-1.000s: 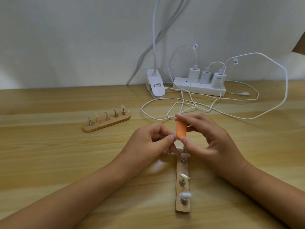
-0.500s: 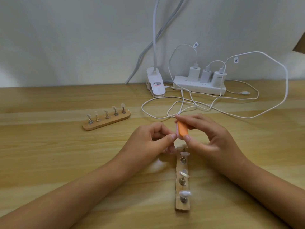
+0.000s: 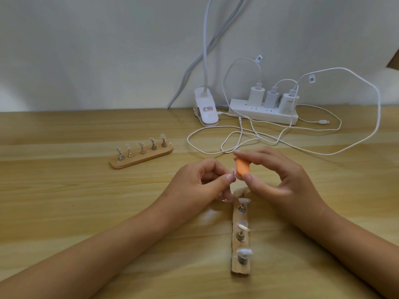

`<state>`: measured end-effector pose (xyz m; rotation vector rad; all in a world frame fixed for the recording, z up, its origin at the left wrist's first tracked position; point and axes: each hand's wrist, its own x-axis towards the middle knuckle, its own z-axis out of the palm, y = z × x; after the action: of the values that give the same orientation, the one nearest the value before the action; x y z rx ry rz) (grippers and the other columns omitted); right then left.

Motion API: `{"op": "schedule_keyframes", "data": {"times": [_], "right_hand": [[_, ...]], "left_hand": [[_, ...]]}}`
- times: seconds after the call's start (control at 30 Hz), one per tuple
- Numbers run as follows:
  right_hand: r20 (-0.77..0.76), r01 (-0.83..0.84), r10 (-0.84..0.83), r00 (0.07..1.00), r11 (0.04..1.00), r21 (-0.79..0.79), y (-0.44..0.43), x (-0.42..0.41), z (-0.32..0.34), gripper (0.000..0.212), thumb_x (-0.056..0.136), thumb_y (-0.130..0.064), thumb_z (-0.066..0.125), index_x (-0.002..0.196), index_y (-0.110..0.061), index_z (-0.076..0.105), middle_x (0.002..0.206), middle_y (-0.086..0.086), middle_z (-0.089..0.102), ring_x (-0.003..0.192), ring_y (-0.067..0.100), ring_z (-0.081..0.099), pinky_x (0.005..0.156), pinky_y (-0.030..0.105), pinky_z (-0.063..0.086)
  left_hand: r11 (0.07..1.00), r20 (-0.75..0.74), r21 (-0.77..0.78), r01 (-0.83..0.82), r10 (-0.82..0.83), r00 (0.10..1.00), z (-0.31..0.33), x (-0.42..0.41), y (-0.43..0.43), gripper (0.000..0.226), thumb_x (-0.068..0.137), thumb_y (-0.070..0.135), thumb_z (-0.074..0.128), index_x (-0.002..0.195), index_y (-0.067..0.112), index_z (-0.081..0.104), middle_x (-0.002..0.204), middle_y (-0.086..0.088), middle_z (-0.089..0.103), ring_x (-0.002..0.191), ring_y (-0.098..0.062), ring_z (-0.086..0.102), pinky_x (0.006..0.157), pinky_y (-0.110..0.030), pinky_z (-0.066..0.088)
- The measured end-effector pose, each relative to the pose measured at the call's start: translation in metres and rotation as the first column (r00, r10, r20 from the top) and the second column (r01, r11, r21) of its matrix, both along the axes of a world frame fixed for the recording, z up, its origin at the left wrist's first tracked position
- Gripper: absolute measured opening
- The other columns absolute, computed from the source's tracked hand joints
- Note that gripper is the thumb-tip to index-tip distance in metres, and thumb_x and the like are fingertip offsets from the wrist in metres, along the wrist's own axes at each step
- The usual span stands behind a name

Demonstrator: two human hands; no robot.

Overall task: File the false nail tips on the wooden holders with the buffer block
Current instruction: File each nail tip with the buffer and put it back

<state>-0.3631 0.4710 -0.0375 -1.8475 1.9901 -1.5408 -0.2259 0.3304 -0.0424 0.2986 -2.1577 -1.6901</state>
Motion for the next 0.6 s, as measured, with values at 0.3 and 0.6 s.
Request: {"op": "schedule_keyframes", "data": {"times": [0.3,0.6], "right_hand": [[-0.029,-0.032,0.032,0.999,0.999,0.012,0.0009,0.0006,0.0,0.038,0.081,-0.015,0.072,0.119,-0.01,0.069,0.111,0.001,0.068,0.107,0.01,0.063,0.096,0.022,0.045],[-0.14,-0.018,0.015,0.99,1.0,-0.019,0.0009,0.0013,0.0004,0.041,0.084,-0.023,0.07,0.123,-0.013,0.065,0.114,0.0,0.066,0.109,0.012,0.062,0.098,0.026,0.046]], "left_hand": [[1.0,-0.002,0.01,-0.006,0.006,1.0,-0.0008,-0.0006,-0.0004,0.014,0.094,0.012,0.061,0.08,0.015,0.064,0.062,0.003,0.068,0.06,-0.006,0.062,0.061,-0.015,0.047],[1.0,-0.023,0.02,-0.013,0.014,1.0,-0.0027,-0.0014,-0.0024,0.01,0.088,0.023,0.063,0.08,0.018,0.065,0.063,0.003,0.068,0.06,-0.006,0.061,0.062,-0.016,0.047]]}}
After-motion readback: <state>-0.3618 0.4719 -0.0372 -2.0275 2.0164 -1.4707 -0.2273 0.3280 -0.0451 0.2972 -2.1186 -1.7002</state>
